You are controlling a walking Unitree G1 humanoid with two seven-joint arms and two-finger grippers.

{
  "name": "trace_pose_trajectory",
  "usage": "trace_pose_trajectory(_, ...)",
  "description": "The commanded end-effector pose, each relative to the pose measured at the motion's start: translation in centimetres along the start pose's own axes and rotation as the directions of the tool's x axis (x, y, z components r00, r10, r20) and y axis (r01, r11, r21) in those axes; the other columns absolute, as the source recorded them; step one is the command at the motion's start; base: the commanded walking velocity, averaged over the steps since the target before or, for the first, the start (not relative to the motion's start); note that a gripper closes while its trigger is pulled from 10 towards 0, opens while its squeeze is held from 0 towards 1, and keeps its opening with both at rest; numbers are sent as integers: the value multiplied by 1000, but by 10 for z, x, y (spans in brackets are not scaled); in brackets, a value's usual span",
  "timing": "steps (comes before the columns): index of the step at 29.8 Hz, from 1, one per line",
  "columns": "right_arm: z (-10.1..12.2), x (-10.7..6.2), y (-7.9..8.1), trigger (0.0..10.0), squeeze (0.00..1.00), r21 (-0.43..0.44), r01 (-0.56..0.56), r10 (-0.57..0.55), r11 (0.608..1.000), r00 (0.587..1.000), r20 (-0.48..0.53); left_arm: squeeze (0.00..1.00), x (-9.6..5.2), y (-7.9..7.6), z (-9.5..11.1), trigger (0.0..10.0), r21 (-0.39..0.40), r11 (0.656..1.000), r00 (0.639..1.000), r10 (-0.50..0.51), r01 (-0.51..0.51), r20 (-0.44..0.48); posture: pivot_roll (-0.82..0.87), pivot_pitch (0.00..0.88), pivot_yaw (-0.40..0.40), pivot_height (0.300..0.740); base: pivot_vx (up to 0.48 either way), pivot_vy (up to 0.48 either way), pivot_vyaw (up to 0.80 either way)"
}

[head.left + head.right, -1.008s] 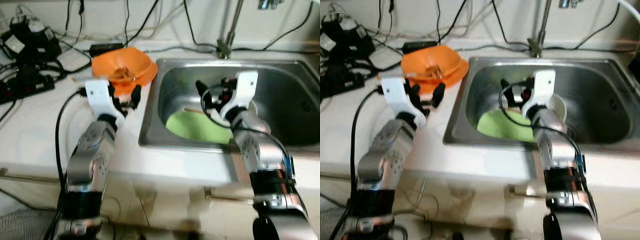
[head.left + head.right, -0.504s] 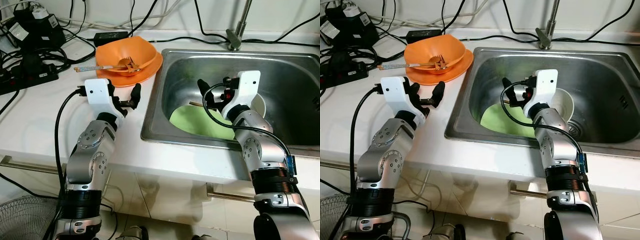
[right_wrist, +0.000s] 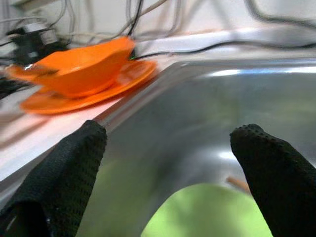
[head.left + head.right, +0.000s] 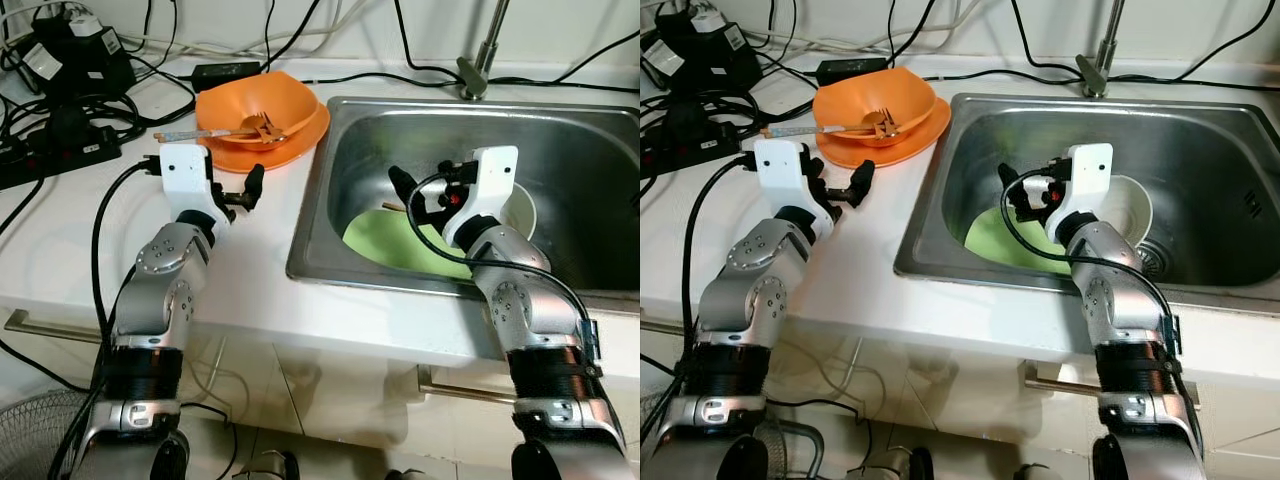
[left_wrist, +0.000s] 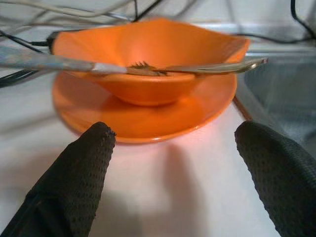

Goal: Kitchen organization

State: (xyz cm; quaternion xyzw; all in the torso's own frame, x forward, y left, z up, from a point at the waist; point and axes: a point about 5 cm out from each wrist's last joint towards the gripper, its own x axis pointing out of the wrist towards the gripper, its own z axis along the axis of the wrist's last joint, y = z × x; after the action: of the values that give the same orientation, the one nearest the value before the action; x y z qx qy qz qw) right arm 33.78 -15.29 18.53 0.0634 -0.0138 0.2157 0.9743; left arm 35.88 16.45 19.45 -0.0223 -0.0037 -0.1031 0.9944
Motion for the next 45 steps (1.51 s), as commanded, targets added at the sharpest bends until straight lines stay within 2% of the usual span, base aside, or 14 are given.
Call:
trace_pose_trajectory(1, -2, -7, 10, 10000, 0, 15, -66, 67, 998, 998, -23, 0, 6, 1, 5, 10000, 47, 998, 999, -35, 35, -4, -73, 179, 135, 740, 0, 0, 0)
trace_pose_trajectory(5, -3, -17, 16, 10000, 0, 21, -106, 107, 994, 994, -35, 0, 15, -1, 5, 10000, 87, 992, 996, -85, 88, -29, -94, 204, 148, 740, 0, 0, 0)
trace_pose_trajectory(13, 0, -33, 27, 10000, 0, 33, -200, 202, 979, 977, -71, 0, 28, 2, 8, 10000, 129, 983, 992, -122, 127, -43, -122, 226, 146, 740, 0, 0, 0)
trace_pose_trajectory(14, 0, -33, 27, 10000, 0, 33, -200, 202, 979, 977, -71, 0, 28, 2, 8, 10000, 129, 983, 992, -122, 127, -43, -122, 226, 146, 740, 0, 0, 0)
trace_pose_trajectory(15, 3, -37, 33, 10000, 0, 39, -256, 258, 966, 963, -82, 0, 30, 6, 10, 10000, 137, 983, 992, -118, 123, -45, -125, 226, 141, 740, 0, 0, 0)
trace_pose_trajectory(16, 3, -37, 33, 10000, 0, 39, -256, 258, 966, 963, -82, 0, 30, 6, 10, 10000, 137, 983, 992, -118, 123, -45, -125, 226, 141, 740, 0, 0, 0)
trace_pose_trajectory(19, 7, -43, 40, 10000, 0, 27, -347, 347, 938, 931, -108, 0, 32, 12, 10, 10000, 149, 983, 994, -102, 108, -48, -130, 226, 138, 740, 0, 0, 0)
trace_pose_trajectory(25, 11, -48, 39, 10000, 0, 6, -365, 363, 931, 924, -122, 0, 34, 21, 12, 10000, 153, 985, 997, -70, 75, -39, -136, 223, 135, 740, 0, 0, 0)
trace_pose_trajectory(30, 26, -50, 39, 10000, 0, -23, -379, 376, 925, 923, -85, 0, 37, 28, 11, 10000, 162, 985, 997, -54, 61, -49, -145, 220, 133, 740, 0, 0, 0)
trace_pose_trajectory(35, 38, -51, 41, 10000, 0, -48, -395, 393, 917, 918, -49, 0, 38, 31, 4, 10000, 157, 984, 992, -67, 84, -106, -156, 217, 133, 740, 0, 0, 0)
trace_pose_trajectory(42, 53, -56, 48, 10000, 0, -89, -468, 465, 879, 884, -54, 0, 38, 29, -7, 10000, 123, 973, 958, -164, 197, -236, -155, 209, 130, 740, 0, 0, 0)
trace_pose_trajectory(45, 58, -57, 50, 10000, 0, -102, -486, 483, 868, 874, -52, 0, 37, 27, -9, 10000, 112, 964, 943, -206, 241, -261, -154, 207, 130, 740, 0, 0, 0)
